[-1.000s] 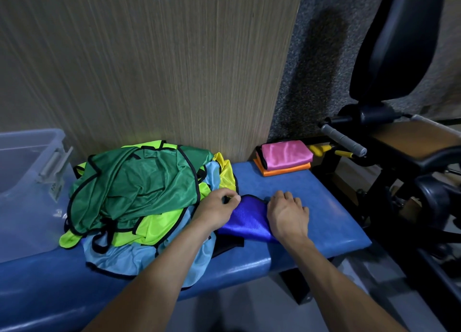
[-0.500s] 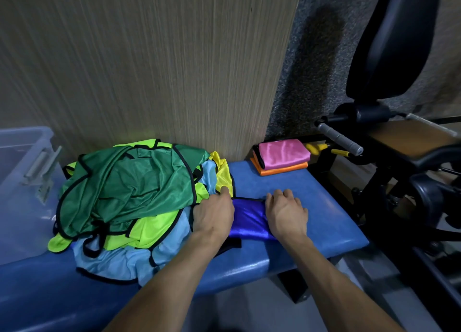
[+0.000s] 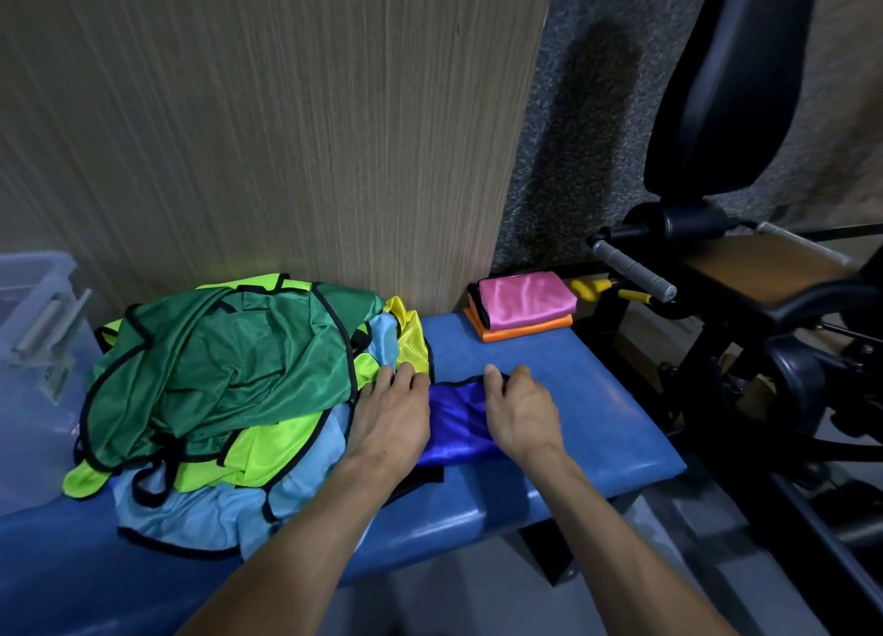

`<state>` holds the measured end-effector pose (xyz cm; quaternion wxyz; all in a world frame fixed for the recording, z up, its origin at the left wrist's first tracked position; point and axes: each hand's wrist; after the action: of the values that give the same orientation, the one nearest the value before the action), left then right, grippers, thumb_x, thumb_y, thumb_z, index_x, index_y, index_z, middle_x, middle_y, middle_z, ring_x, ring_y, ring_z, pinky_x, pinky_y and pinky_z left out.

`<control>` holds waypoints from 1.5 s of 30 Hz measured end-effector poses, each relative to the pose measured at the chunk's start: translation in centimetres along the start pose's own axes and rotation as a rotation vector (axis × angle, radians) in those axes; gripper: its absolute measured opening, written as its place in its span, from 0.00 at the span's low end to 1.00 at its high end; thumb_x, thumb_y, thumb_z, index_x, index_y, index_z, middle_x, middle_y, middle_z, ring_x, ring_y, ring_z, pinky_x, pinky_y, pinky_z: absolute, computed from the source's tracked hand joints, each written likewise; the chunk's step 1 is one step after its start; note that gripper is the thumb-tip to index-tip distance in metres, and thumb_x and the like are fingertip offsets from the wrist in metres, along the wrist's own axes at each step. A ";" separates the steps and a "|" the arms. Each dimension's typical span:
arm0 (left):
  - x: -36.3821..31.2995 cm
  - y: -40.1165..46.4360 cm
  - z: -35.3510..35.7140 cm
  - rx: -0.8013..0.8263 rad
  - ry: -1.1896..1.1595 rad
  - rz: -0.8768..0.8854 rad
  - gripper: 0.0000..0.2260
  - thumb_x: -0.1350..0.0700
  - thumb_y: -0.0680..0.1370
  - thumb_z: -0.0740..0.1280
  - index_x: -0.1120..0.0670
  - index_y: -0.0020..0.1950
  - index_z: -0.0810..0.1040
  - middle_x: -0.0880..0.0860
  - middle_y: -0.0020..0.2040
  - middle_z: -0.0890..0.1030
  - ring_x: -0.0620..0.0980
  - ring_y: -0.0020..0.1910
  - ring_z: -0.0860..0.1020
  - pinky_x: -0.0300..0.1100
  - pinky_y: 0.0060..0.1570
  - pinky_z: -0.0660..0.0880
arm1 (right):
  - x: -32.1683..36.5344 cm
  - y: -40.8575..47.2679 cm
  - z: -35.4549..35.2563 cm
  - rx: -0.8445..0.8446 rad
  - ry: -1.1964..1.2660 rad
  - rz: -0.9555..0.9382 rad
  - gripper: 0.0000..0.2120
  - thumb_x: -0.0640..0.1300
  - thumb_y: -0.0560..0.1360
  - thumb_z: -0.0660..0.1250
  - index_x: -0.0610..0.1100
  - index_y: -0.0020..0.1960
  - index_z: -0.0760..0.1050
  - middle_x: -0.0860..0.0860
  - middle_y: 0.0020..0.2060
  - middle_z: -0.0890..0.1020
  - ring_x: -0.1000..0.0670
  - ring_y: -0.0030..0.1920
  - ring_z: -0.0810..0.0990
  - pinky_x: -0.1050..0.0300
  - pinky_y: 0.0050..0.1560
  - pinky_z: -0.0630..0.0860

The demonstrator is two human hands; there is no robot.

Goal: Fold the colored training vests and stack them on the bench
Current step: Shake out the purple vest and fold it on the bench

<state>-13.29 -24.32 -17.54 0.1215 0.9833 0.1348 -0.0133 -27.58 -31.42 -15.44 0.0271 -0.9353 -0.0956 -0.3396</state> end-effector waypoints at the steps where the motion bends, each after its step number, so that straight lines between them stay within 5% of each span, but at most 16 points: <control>1: 0.1 0.0 0.1 -0.016 -0.009 0.006 0.13 0.60 0.81 0.56 0.54 0.63 0.74 0.52 0.61 0.73 0.56 0.61 0.70 0.51 0.59 0.71 | 0.0 0.2 -0.1 0.013 0.078 0.012 0.21 0.58 0.84 0.55 0.39 0.51 0.70 0.43 0.48 0.78 0.41 0.49 0.75 0.51 0.46 0.66; 6: -0.5 0.3 0.3 -0.118 0.033 0.048 0.07 0.62 0.71 0.70 0.55 0.47 0.78 0.53 0.46 0.78 0.56 0.47 0.74 0.51 0.45 0.73 | -1.5 3.3 -0.9 0.092 0.521 0.238 0.21 0.58 0.77 0.70 0.43 0.38 0.68 0.48 0.34 0.72 0.47 0.35 0.71 0.55 0.36 0.68; 10: -3.4 2.7 0.0 -0.021 -0.008 0.075 0.10 0.61 0.79 0.60 0.53 0.59 0.73 0.52 0.57 0.74 0.55 0.59 0.70 0.48 0.58 0.66 | -3.7 6.5 -3.2 0.037 0.614 0.296 0.22 0.52 0.73 0.78 0.45 0.35 0.67 0.48 0.32 0.73 0.48 0.34 0.72 0.55 0.36 0.71; 16: -8.4 8.7 1.4 0.076 -0.194 -0.083 0.13 0.62 0.82 0.55 0.58 0.64 0.72 0.58 0.62 0.74 0.61 0.61 0.74 0.54 0.58 0.69 | -7.0 10.4 -4.8 -0.195 0.586 0.341 0.18 0.56 0.73 0.76 0.43 0.38 0.74 0.49 0.35 0.80 0.48 0.37 0.76 0.54 0.40 0.74; 19: -9.5 10.6 2.6 -0.031 -0.369 -0.187 0.08 0.58 0.84 0.56 0.58 0.59 0.72 0.58 0.59 0.76 0.61 0.57 0.75 0.54 0.50 0.68 | -7.7 12.1 -5.2 -0.251 0.590 0.303 0.13 0.55 0.76 0.73 0.45 0.43 0.79 0.50 0.40 0.82 0.48 0.46 0.80 0.49 0.51 0.77; 22: -9.7 11.2 3.8 -0.191 -0.632 -0.266 0.05 0.55 0.84 0.62 0.55 0.51 0.69 0.55 0.51 0.79 0.58 0.51 0.77 0.50 0.42 0.67 | -8.3 13.3 -5.2 -0.282 0.531 0.254 0.11 0.53 0.77 0.72 0.46 0.44 0.79 0.52 0.40 0.82 0.52 0.45 0.79 0.52 0.49 0.74; 25: -9.3 11.0 4.5 -0.291 -0.797 -0.276 0.07 0.55 0.81 0.67 0.54 0.48 0.70 0.51 0.45 0.78 0.54 0.45 0.77 0.53 0.44 0.72 | -8.5 14.2 -4.7 -0.334 0.464 0.187 0.12 0.52 0.77 0.73 0.45 0.42 0.79 0.52 0.37 0.82 0.53 0.42 0.79 0.55 0.46 0.71; 29: -9.3 10.2 3.8 -0.386 -0.525 -0.008 0.06 0.52 0.81 0.65 0.50 0.57 0.76 0.48 0.56 0.74 0.51 0.54 0.73 0.50 0.53 0.74 | -8.8 15.3 -4.0 -0.401 0.437 0.143 0.12 0.50 0.76 0.73 0.44 0.41 0.79 0.51 0.36 0.82 0.50 0.42 0.79 0.55 0.48 0.73; 33: -10.3 9.1 3.9 -0.194 -0.275 0.317 0.20 0.42 0.82 0.57 0.46 0.70 0.75 0.48 0.71 0.70 0.52 0.69 0.67 0.50 0.63 0.71 | -9.1 16.0 -3.3 -0.455 0.419 0.100 0.12 0.51 0.76 0.73 0.43 0.41 0.78 0.50 0.35 0.82 0.48 0.41 0.80 0.53 0.48 0.76; 37: -10.0 8.3 4.8 -0.005 -0.232 0.302 0.27 0.41 0.82 0.49 0.47 0.79 0.65 0.50 0.80 0.61 0.54 0.79 0.55 0.53 0.76 0.61 | -8.9 15.6 -3.1 -0.453 0.316 0.053 0.11 0.53 0.78 0.70 0.46 0.47 0.77 0.50 0.45 0.81 0.46 0.47 0.80 0.48 0.51 0.77; 41: -9.9 7.7 4.2 0.116 -0.244 0.301 0.27 0.42 0.85 0.52 0.45 0.83 0.53 0.47 0.83 0.46 0.52 0.82 0.40 0.51 0.80 0.48 | -8.5 14.6 -3.8 -0.516 -0.118 -0.186 0.10 0.55 0.80 0.66 0.49 0.53 0.78 0.48 0.55 0.76 0.42 0.56 0.74 0.42 0.54 0.72; 45: -9.8 6.5 3.1 0.218 -0.256 0.255 0.29 0.41 0.85 0.53 0.44 0.83 0.46 0.45 0.82 0.37 0.56 0.81 0.36 0.55 0.80 0.47 | -7.6 13.3 -4.2 -0.278 -0.360 -0.259 0.12 0.53 0.82 0.62 0.49 0.57 0.80 0.48 0.56 0.78 0.42 0.59 0.74 0.43 0.58 0.69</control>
<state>-20.98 -33.74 -18.46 0.0310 0.9900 -0.0098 -0.1370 -33.27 -46.18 -16.92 -0.1628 -0.9554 -0.1701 -0.1784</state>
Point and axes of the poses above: each hand's wrist, its own y-axis towards the middle knuckle, its own z-axis out of the palm, x = y × z
